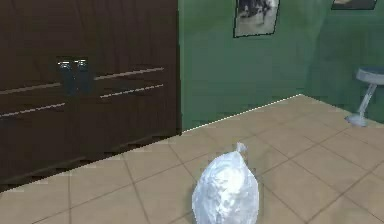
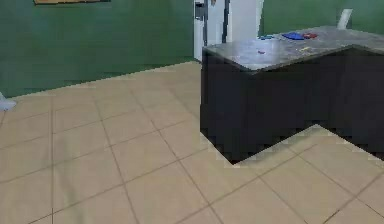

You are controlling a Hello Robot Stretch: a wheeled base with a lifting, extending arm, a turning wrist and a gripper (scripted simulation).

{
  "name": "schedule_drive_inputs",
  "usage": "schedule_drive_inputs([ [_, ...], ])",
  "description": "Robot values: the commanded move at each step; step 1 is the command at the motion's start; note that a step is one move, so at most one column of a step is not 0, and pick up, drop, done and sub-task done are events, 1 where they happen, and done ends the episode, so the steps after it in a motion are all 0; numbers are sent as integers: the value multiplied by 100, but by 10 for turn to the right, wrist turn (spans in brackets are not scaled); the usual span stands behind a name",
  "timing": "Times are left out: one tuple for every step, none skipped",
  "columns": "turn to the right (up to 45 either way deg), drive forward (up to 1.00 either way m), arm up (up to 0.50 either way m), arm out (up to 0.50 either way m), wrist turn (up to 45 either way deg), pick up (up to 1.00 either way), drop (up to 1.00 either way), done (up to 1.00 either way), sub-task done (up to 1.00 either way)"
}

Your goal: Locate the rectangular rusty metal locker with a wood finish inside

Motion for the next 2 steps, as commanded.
schedule_drive_inputs([
  [-450, 0, 0, 0, 0, 0, 0, 0, 0],
  [-450, 0, 0, 0, 0, 0, 0, 0, 0],
])
